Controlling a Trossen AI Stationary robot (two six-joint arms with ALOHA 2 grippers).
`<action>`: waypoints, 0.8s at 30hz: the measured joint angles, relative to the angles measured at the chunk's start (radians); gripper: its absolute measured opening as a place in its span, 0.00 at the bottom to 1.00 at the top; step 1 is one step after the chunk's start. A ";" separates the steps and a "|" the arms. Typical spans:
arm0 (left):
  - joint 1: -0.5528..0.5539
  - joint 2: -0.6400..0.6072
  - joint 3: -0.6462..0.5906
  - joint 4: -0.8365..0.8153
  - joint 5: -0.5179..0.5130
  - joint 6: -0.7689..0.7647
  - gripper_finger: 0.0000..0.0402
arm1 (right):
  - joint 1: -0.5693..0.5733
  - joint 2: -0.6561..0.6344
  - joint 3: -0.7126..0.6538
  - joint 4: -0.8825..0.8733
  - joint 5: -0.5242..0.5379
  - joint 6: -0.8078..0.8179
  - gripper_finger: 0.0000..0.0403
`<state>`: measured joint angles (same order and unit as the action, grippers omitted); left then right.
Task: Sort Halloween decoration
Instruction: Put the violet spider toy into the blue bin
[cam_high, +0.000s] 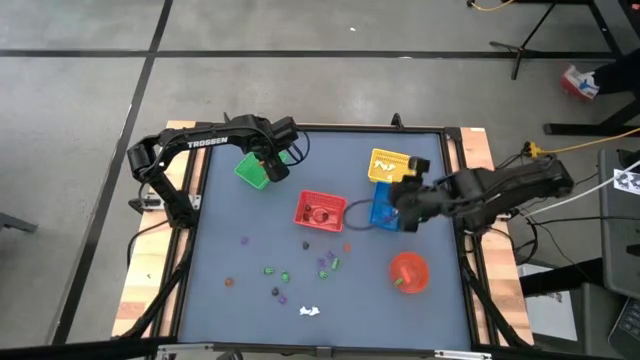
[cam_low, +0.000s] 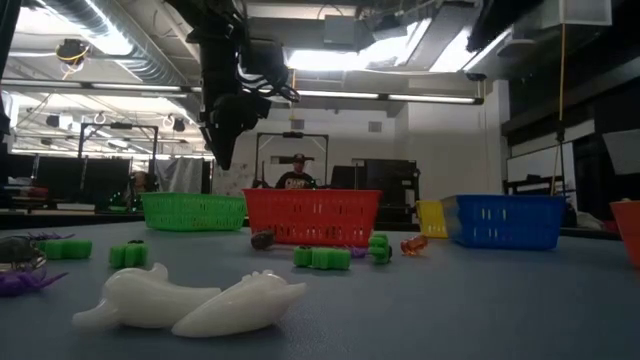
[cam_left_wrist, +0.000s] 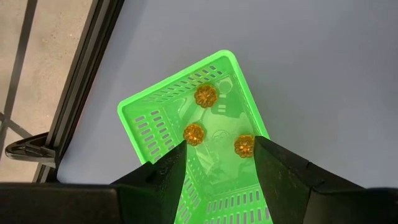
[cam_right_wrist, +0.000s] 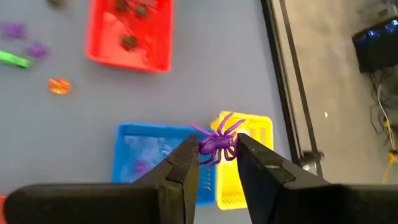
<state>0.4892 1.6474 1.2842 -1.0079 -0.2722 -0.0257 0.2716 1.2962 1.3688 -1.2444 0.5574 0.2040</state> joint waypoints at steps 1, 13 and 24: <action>0.000 0.000 0.000 0.000 0.000 0.000 0.43 | -0.014 -0.025 -0.029 0.015 -0.003 -0.001 0.25; 0.000 0.000 0.000 0.020 0.000 0.000 0.43 | -0.064 -0.256 -0.381 0.295 -0.115 -0.088 0.25; 0.000 0.000 0.000 0.072 0.000 0.001 0.43 | -0.063 -0.264 -0.692 0.614 -0.073 -0.106 0.25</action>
<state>0.4896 1.6474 1.2842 -0.9356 -0.2722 -0.0246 0.2085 1.0321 0.6766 -0.6300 0.4840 0.0976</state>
